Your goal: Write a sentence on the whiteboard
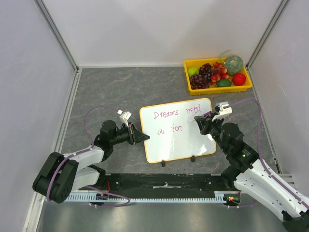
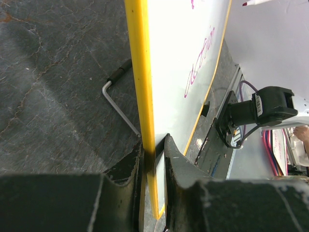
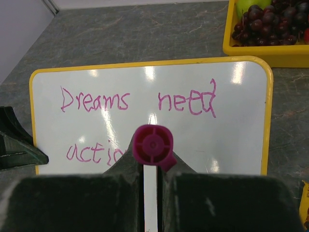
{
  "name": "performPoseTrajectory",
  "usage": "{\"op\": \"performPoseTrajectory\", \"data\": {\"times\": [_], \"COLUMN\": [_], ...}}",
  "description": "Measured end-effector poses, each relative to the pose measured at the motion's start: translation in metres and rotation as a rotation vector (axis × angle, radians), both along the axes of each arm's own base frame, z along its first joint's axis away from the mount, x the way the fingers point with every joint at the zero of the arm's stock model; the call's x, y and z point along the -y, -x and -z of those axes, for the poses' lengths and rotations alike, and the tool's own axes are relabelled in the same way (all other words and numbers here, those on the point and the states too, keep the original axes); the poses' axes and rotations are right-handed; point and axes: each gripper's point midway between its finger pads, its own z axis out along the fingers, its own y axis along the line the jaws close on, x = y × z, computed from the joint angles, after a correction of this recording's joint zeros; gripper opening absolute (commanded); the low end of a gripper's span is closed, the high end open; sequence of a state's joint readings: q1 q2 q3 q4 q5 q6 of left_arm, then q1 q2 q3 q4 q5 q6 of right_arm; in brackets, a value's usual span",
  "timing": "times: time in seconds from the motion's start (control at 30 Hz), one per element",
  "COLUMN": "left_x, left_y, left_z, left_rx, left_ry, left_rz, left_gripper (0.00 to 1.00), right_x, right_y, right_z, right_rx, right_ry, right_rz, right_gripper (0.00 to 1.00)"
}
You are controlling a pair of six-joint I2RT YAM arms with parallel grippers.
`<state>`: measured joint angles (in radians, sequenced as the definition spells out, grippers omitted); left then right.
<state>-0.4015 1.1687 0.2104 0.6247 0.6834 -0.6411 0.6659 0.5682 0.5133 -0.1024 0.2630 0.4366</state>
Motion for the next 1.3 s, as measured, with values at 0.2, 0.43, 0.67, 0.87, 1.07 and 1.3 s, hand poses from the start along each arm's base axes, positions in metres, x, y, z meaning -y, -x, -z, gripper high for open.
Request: {"op": "performPoseTrajectory", "data": {"times": [0.2,0.43,0.67,0.87,1.07,1.3], "left_x": [0.000,0.000,0.000,0.000,0.000,0.000], "left_y": [0.000,0.000,0.000,0.000,0.000,0.000], "left_z": [0.000,0.000,0.000,0.000,0.000,0.000], "left_rx": [0.000,0.001,0.001,0.000,0.001,0.000], "left_ry": [0.000,0.000,0.000,0.000,0.000,0.000], "left_rz": [0.000,0.000,0.000,0.000,0.000,0.000], "left_gripper": [0.02,0.02,0.02,0.02,0.02,0.02], "right_x": [-0.003,-0.003,-0.002,0.000,0.003,0.003], "right_y": [-0.005,-0.006,-0.004,-0.003,-0.005,-0.007], "right_z": [0.003,0.009,0.028,0.031,0.030,0.031], "right_rx": [-0.006,-0.010,-0.043,-0.043,-0.040,-0.042], "right_ry": [0.007,0.009,0.030,0.020,0.014,0.009], "right_rz": [0.004,0.005,0.008,0.016,0.037,0.050], "right_gripper": [0.00,0.00,0.00,0.00,0.00,0.00]}}
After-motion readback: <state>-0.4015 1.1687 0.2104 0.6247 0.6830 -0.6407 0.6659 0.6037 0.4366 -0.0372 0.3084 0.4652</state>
